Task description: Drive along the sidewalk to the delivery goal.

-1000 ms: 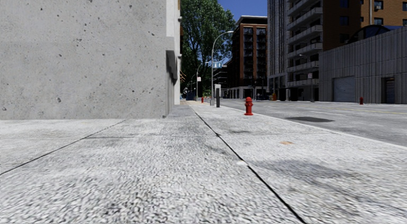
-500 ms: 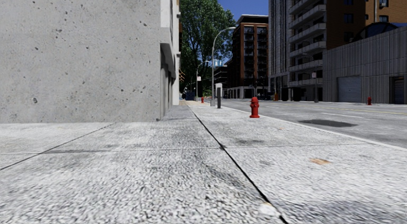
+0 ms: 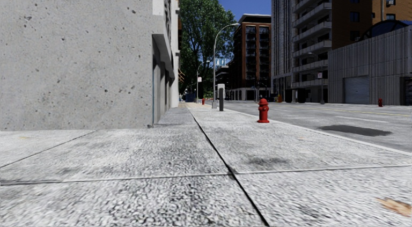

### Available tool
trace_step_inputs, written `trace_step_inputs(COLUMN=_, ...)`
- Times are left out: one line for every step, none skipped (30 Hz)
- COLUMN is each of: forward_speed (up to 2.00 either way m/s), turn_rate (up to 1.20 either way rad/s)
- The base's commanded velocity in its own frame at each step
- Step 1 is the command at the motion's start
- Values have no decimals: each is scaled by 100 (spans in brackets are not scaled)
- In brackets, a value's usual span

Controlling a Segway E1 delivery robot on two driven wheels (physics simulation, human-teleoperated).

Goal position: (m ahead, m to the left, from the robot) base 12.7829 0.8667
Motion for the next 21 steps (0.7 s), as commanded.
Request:
trace_step_inputs(forward_speed=200, turn_rate=0)
trace_step_inputs(forward_speed=200, turn_rate=0)
trace_step_inputs(forward_speed=200, turn_rate=0)
trace_step_inputs(forward_speed=200, turn_rate=0)
trace_step_inputs(forward_speed=200, turn_rate=0)
trace_step_inputs(forward_speed=200, turn_rate=0)
trace_step_inputs(forward_speed=200, turn_rate=0)
trace_step_inputs(forward_speed=200, turn_rate=0)
trace_step_inputs(forward_speed=200, turn_rate=0)
trace_step_inputs(forward_speed=200, turn_rate=0)
trace_step_inputs(forward_speed=200, turn_rate=0)
trace_step_inputs(forward_speed=200, turn_rate=0)
trace_step_inputs(forward_speed=200, turn_rate=0)
trace_step_inputs(forward_speed=200, turn_rate=0)
trace_step_inputs(forward_speed=200, turn_rate=0)
trace_step_inputs(forward_speed=200, turn_rate=0)
trace_step_inputs(forward_speed=200, turn_rate=0)
trace_step_inputs(forward_speed=200, turn_rate=0)
trace_step_inputs(forward_speed=200, turn_rate=0)
trace_step_inputs(forward_speed=200, turn_rate=0)
trace_step_inputs(forward_speed=200, turn_rate=0)
